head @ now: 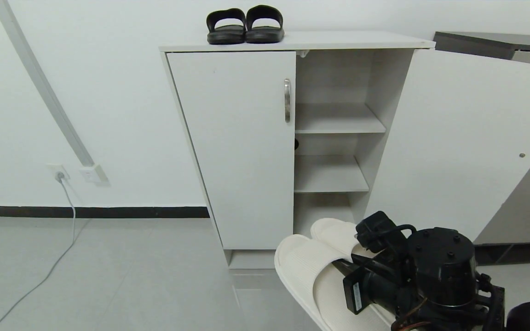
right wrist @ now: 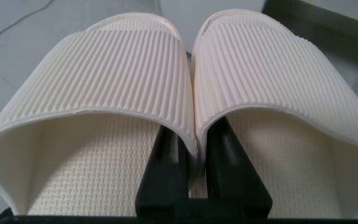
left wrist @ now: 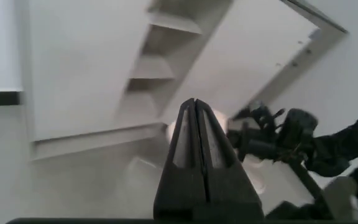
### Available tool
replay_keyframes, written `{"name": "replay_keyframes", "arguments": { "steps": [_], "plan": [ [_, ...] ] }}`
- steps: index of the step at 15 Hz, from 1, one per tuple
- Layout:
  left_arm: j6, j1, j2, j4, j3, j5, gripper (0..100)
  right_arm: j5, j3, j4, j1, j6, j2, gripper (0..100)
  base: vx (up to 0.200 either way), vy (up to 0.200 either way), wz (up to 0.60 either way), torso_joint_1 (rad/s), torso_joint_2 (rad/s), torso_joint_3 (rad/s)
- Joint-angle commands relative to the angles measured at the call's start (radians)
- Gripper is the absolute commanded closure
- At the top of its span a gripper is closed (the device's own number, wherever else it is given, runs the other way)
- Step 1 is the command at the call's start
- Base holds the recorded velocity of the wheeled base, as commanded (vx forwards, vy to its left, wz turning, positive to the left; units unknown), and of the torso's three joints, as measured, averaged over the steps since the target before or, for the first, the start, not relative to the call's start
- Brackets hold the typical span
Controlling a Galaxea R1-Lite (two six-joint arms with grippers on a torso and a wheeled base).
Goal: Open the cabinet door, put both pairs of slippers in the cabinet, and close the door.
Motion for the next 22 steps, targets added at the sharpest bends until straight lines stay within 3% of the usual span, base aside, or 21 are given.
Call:
{"name": "replay_keyframes", "arguments": {
  "steps": [1, 2, 3, 5, 7, 8, 9, 10, 11, 12, 13, 14, 15, 16, 17, 18, 19, 20, 21, 22],
  "plan": [
    [0.027, 0.097, -0.169, -0.060, 0.176, 0.033, 100, 0.001, 0.002, 0.000, 0.002, -0.001, 0.011, 100, 0.000, 0.000, 0.00, 0.000, 0.00, 0.000],
    [0.039, 0.097, -0.169, -0.149, 0.253, 0.028, 100, 0.001, 0.004, 0.000, 0.002, 0.000, 0.012, 100, 0.000, 0.000, 0.00, 0.000, 0.00, 0.000],
    [0.064, 0.097, -0.167, -0.211, 0.313, -0.018, 100, 0.001, 0.004, 0.000, 0.002, 0.002, 0.017, 100, 0.000, 0.000, 0.00, 0.000, 0.00, 0.000],
    [0.055, 0.096, -0.166, -0.241, 0.385, -0.159, 100, 0.001, 0.005, 0.000, 0.002, 0.003, 0.022, 100, 0.000, 0.000, 0.00, 0.000, 0.00, 0.000],
    [-0.031, 0.068, -0.160, -0.241, 0.388, -0.228, 100, 0.003, 0.005, 0.000, 0.002, 0.003, 0.023, 100, 0.000, 0.000, 0.00, 0.000, 0.00, 0.000],
    [-0.105, 0.001, -0.154, -0.243, 0.388, -0.291, 100, 0.003, 0.007, 0.000, 0.002, 0.002, 0.025, 100, 0.000, 0.000, 0.00, 0.000, 0.00, 0.000],
    [-0.126, -0.036, -0.166, -0.251, 0.388, -0.293, 100, 0.003, 0.007, 0.000, 0.002, 0.003, 0.025, 100, 0.000, 0.000, 0.00, 0.000, 0.00, 0.000],
    [-0.128, -0.039, -0.167, -0.263, 0.392, -0.293, 100, 0.003, 0.008, 0.000, 0.002, 0.002, 0.025, 100, 0.000, 0.000, 0.00, 0.000, 0.00, 0.000],
    [-0.122, -0.039, -0.167, -0.271, 0.397, -0.285, 100, 0.003, 0.008, 0.000, 0.002, 0.002, 0.029, 100, 0.000, 0.000, 0.00, 0.000, 0.00, 0.000],
    [-0.097, -0.039, -0.167, -0.278, 0.403, -0.179, 100, 0.003, 0.008, 0.000, 0.002, 0.003, 0.035, 100, 0.000, 0.000, 0.00, 0.000, 0.00, 0.000],
    [-0.050, -0.039, -0.167, -0.284, 0.406, -0.021, 100, 0.001, 0.008, -0.002, 0.002, 0.003, 0.041, 100, 0.000, 0.000, 0.00, 0.000, 0.00, 0.000],
    [0.036, -0.039, -0.169, -0.283, 0.414, 0.080, 100, 0.003, 0.007, -0.002, 0.002, 0.003, 0.045, 100, 0.000, 0.000, 0.00, 0.000, 0.00, 0.000],
    [0.142, -0.039, -0.170, -0.283, 0.418, 0.198, 100, 0.004, 0.005, -0.002, 0.002, 0.003, 0.048, 100, 0.000, 0.000, 0.00, 0.000, 0.00, 0.000],
    [0.148, -0.039, -0.169, -0.283, 0.418, 0.206, 100, 0.001, 0.005, -0.002, 0.002, 0.002, 0.055, 100, 0.000, 0.000, 0.00, 0.000, 0.00, 0.000],
    [0.180, -0.039, -0.169, -0.251, 0.418, 0.103, 100, 0.001, 0.008, -0.011, 0.002, 0.000, 0.055, 100, 0.000, 0.000, 0.00, 0.000, 0.00, 0.000],
    [0.188, -0.048, -0.169, -0.232, 0.417, -0.003, 100, 0.001, 0.010, -0.030, 0.002, -0.001, 0.058, 100, 0.000, 0.000, 0.00, 0.000, 0.00, 0.000],
    [0.187, -0.093, -0.197, -0.238, 0.418, 0.033, 100, 0.001, 0.011, -0.043, 0.002, -0.003, 0.058, 100, 0.000, 0.000, 0.00, 0.000, 0.00, 0.000],
    [0.191, -0.126, -0.256, -0.238, 0.418, 0.025, 100, 0.001, 0.013, -0.048, 0.002, -0.004, 0.058, 100, 0.000, 0.000, 0.00, 0.000, 0.00, 0.000],
    [0.185, -0.119, -0.252, -0.237, 0.418, 0.027, 100, 0.001, 0.013, -0.048, 0.002, -0.004, 0.058, 100, 0.000, 0.000, 0.00, 0.000, 0.00, 0.000],
    [0.150, -0.122, -0.255, -0.237, 0.418, 0.065, 100, 0.001, 0.010, -0.048, 0.002, -0.003, 0.061, 100, 0.000, 0.000, 0.00, 0.000, 0.00, 0.000]
  ]
}}
